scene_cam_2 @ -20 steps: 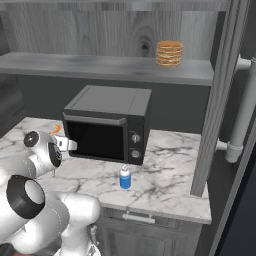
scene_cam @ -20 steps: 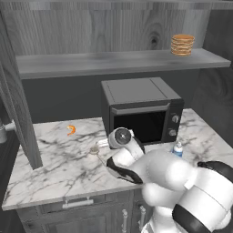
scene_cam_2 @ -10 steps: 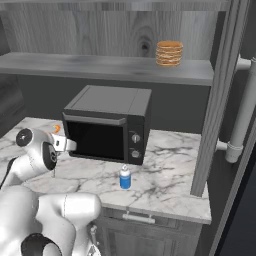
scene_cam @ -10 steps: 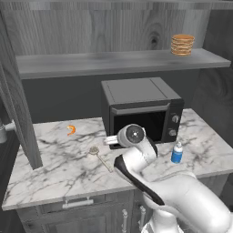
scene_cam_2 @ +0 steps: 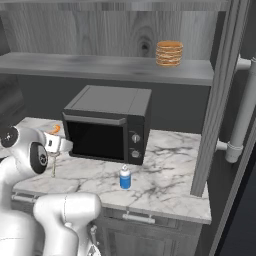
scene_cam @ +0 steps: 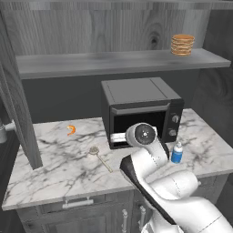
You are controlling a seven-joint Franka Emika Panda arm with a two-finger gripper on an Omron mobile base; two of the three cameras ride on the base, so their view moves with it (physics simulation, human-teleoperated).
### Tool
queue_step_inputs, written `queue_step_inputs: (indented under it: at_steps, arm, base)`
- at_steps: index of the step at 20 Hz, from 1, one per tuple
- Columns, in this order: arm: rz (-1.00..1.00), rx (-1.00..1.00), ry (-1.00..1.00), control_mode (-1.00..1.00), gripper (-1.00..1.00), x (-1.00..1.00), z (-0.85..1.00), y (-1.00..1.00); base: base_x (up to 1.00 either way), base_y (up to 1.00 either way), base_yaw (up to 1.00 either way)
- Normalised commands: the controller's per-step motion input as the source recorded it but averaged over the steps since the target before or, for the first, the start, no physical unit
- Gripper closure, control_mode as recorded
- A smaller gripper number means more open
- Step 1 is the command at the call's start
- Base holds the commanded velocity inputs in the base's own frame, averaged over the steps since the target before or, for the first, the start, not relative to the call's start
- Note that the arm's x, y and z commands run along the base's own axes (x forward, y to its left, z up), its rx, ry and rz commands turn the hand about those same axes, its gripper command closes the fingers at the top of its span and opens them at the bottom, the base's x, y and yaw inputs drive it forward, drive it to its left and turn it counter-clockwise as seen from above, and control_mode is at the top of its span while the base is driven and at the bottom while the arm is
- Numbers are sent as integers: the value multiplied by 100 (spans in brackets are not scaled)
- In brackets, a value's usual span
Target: Pick the dish brush and soap dispenser from the cabinet and place them on the counter.
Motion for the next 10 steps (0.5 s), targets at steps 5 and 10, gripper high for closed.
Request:
queue_step_inputs:
  at_steps: [5,10]
  arm:
    - [-8,0,0,-100,-100,-48,62,-9]
    - [-8,0,-2,-100,-100,-48,60,-5]
  base:
    - [0,0,0]
    - [0,0,0]
